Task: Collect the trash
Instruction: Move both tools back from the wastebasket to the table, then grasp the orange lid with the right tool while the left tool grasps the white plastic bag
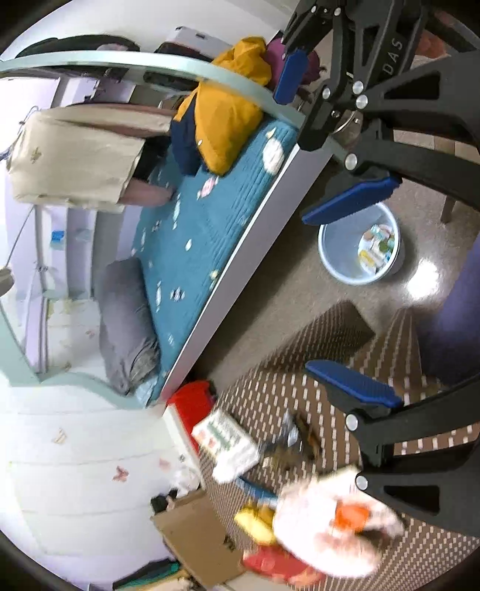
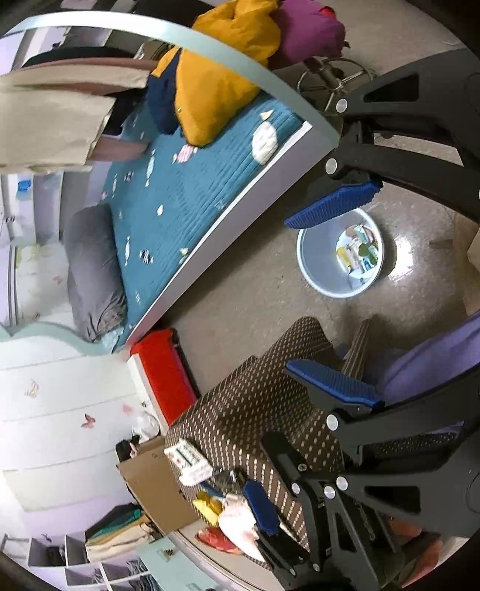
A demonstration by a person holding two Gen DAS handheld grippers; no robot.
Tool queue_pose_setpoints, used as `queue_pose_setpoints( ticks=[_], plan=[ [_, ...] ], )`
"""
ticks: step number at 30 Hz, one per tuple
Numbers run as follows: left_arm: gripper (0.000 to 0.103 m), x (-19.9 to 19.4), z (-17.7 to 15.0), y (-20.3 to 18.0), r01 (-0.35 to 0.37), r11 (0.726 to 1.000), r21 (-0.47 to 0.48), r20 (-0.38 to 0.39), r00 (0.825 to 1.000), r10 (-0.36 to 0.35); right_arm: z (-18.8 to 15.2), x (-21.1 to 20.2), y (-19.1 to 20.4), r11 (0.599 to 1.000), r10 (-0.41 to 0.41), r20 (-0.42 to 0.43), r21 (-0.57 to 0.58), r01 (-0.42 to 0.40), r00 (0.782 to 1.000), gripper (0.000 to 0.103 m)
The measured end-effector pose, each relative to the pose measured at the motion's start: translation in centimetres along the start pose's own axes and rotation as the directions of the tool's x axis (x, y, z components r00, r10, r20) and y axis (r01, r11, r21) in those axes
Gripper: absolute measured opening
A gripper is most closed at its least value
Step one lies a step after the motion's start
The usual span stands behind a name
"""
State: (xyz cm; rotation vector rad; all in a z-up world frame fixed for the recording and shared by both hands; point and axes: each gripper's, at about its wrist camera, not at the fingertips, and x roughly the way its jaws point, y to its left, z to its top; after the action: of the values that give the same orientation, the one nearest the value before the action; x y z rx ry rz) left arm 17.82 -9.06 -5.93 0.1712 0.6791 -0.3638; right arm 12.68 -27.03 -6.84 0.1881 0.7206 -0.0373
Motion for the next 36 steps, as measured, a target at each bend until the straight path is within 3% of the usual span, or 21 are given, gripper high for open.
queue_pose_setpoints(
  ticks=[6,22,31,36],
  plan=[
    [0.074,-2.8,-0.3,3.3,-0.055,0.997,-0.056,0.047,0.997,0.057,0.6,0.0,3.6,0.998,0.049,0.006,-0.049,-0.049,0.999,0.073],
    [0.078,-8.2,-2.3,12.9,-0.206,0.962,-0.177,0.058,0.974,0.22,2.1,0.7,13.8,0.965,0.181,-0.027,-0.185,-0.183,0.983,0.073],
    [0.08,-9.2,-4.9,19.4,-0.284,0.915,-0.287,-0.012,0.956,0.293,1.6,3.0,20.5,0.915,0.264,-0.097,-0.29,-0.281,0.96,0.073],
    [0.08,-9.6,-6.5,22.7,-0.291,0.894,-0.34,-0.039,0.954,0.296,1.1,4.6,24.0,0.869,0.325,-0.157,-0.339,-0.36,0.933,0.07]
  ],
)
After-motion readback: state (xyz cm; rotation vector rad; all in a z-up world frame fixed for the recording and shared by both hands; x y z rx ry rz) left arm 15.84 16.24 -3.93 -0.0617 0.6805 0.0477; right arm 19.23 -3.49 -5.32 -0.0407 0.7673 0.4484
